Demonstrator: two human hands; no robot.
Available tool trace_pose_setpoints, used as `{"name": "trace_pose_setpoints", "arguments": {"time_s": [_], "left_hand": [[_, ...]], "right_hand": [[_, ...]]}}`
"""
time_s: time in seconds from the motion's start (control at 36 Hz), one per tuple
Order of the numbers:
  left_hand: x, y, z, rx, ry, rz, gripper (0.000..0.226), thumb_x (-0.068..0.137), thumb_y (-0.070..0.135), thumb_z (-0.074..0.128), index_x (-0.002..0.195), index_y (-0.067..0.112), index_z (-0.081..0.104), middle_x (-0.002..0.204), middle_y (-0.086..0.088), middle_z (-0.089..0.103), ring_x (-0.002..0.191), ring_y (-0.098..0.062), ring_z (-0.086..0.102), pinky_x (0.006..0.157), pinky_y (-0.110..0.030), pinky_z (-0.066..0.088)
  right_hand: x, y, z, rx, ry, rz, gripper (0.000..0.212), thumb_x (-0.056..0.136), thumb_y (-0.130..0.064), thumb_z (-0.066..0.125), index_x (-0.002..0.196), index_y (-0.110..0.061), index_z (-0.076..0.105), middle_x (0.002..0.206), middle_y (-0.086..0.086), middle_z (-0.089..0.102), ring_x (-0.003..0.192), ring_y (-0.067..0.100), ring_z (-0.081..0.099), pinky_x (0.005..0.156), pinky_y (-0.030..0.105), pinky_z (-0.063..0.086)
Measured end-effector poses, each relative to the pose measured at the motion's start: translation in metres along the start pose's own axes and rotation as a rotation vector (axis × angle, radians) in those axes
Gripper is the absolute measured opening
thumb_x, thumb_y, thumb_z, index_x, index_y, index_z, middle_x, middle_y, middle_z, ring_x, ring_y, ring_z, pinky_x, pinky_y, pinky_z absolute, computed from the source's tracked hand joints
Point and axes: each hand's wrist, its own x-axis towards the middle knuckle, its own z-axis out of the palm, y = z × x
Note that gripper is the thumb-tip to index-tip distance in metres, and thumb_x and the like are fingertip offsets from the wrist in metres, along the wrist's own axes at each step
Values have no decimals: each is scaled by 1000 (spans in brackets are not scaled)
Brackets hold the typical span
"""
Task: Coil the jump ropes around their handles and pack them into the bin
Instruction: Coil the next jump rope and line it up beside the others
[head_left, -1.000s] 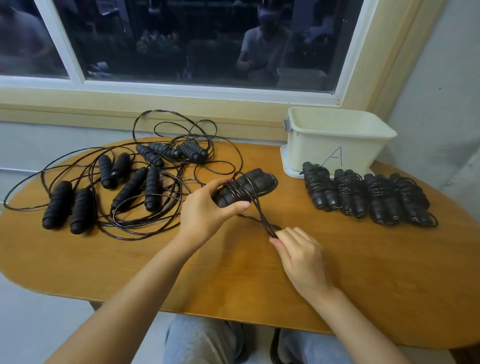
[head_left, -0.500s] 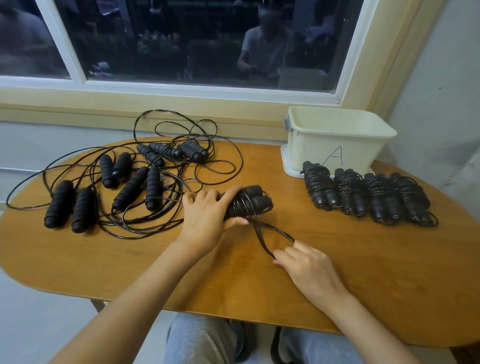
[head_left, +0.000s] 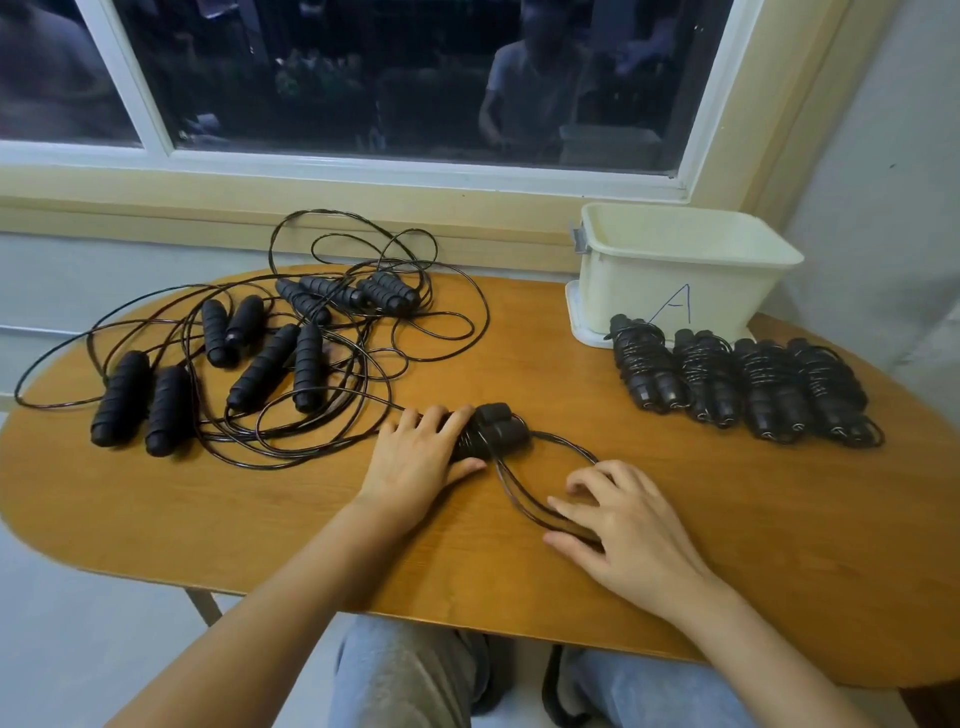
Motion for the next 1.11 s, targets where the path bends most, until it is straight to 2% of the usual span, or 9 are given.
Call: {"name": "trace_pose_setpoints", "arguments": {"time_s": [0.08,0.14,0.36,0.47,0.56,0.67,0.72,0.89,1.11], "left_hand": [[1,0,0,25,36,19,72,93,66,38,153,32,19,147,0,41,129,-25,41,103,-38,38],[0,1,-2,54,64,32,72,93,67,37,154,31,20,146,0,41,127,-25,42,100,-37,38],[2,-14,-33,143,242,61,67,83,52,55,141,17,50,124,-13,61,106,-36,57,81,-47,49],[10,-15,-47,220,353,120,71,72,49,75,130,14,56,110,-15,65,91,-37,61,67,-44,51],[15,-6,-54,241,402,151,70,72,54,67,128,13,56,105,-16,65,85,-38,60,63,-44,49],[19,7,-61,229,430,131,71,72,56,70,128,14,57,105,-14,65,85,-36,60,64,-44,49],[19,6,-64,195,454,117,69,74,57,64,128,14,57,105,-14,65,86,-37,61,65,-44,50],[13,5,-63,-30,435,77,77,82,72,40,132,17,57,109,-10,67,91,-36,62,65,-43,50],[1,15,-60,-534,312,24,80,80,81,37,142,30,42,125,3,61,110,-21,56,78,-36,48]], "right_hand": [[16,-17,-21,102,-236,186,111,69,-93,-9,125,-34,67,128,-17,48,123,6,33,111,33,25],[28,-25,-37,165,-373,249,121,59,-96,-10,132,-32,62,139,-14,43,131,9,29,117,40,23],[50,-7,-77,347,-896,128,105,80,-66,63,158,-30,2,164,-13,-6,149,12,-15,119,41,-14],[61,-5,-86,698,-629,289,101,68,-72,59,154,-31,24,160,-11,27,149,14,21,122,40,21],[72,-25,-80,849,-413,425,94,66,-78,55,142,-24,45,137,-9,55,122,7,54,96,23,45],[77,-48,-54,749,-204,419,47,83,-59,67,112,-24,56,97,-8,66,85,8,66,82,37,57],[74,-49,-47,740,-11,394,21,96,-38,59,98,-17,60,79,-4,64,65,12,63,74,43,57],[55,-44,-42,122,438,105,33,100,-34,41,101,-14,68,72,-4,65,54,16,59,41,29,43],[53,-35,-25,239,561,186,10,86,-16,73,94,-13,77,81,-5,62,81,16,48,63,33,45]]}}
